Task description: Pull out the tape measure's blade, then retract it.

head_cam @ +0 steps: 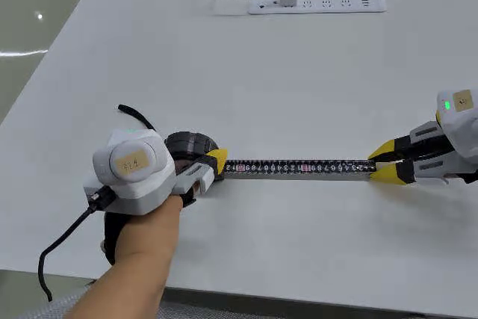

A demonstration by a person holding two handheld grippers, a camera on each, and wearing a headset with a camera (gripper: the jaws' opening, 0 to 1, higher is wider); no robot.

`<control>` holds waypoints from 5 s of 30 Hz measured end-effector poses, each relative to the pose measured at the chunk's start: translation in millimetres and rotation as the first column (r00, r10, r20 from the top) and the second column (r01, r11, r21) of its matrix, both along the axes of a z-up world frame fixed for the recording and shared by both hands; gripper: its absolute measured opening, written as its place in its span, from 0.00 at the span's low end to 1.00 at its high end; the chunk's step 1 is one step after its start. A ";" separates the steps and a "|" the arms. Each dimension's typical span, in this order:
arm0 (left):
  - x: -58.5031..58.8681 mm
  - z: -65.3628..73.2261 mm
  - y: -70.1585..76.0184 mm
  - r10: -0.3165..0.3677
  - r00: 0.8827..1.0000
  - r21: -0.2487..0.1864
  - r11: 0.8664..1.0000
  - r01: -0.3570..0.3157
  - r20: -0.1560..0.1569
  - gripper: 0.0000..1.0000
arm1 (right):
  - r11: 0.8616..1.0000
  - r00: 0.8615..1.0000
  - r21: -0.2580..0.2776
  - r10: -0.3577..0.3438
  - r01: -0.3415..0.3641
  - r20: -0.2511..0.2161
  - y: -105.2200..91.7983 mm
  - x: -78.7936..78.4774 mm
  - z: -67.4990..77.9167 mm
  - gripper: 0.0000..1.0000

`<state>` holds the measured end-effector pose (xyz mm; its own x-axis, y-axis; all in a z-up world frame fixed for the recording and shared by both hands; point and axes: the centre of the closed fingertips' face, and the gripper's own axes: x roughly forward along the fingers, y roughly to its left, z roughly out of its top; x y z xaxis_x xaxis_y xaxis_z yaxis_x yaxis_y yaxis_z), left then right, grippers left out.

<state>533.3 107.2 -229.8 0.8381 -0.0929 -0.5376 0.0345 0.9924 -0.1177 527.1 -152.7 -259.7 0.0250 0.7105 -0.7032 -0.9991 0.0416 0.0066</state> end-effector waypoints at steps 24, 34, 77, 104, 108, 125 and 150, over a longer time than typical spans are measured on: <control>0.4 0.3 -0.2 -0.001 1.000 0.000 1.000 0.001 0.001 0.55 | 0.999 0.999 0.020 0.042 -0.041 -0.005 26.6 -2.3 2.1 0.08; 0.3 0.3 -0.2 -0.001 1.000 -0.001 1.000 0.001 0.004 0.55 | 0.998 0.999 0.026 0.054 -0.053 -0.005 43.0 -0.2 -0.4 0.08; 0.9 0.9 -0.2 0.000 1.000 -0.002 1.000 0.000 0.012 0.55 | 0.994 0.996 0.061 0.092 -0.091 -0.003 93.6 -4.9 1.0 0.08; 0.4 0.4 -0.1 0.001 1.000 -0.001 1.000 -0.001 0.014 0.55 | 0.990 0.993 0.070 0.121 -0.121 -0.001 119.8 -5.7 -2.1 0.08; 0.2 0.6 -0.2 0.003 1.000 -0.001 1.000 -0.003 0.017 0.56 | 0.990 0.993 0.072 0.122 -0.122 0.000 123.1 -5.8 -2.1 0.08; 0.6 0.0 0.1 0.002 1.000 0.000 1.000 -0.002 0.017 0.56 | 0.988 0.991 0.077 0.137 -0.137 0.004 139.0 -8.4 -1.2 0.08; 0.2 0.6 -0.2 0.004 1.000 0.003 1.000 -0.004 0.019 0.56 | 0.985 0.990 0.095 0.144 -0.144 0.005 160.5 -8.3 -2.3 0.08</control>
<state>533.5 107.0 -229.3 0.8487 -0.0881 -0.5215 0.0330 0.9929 -0.1142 518.9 7.8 -262.0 -0.0842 0.7702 -0.6322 -0.9946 -0.1038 0.0060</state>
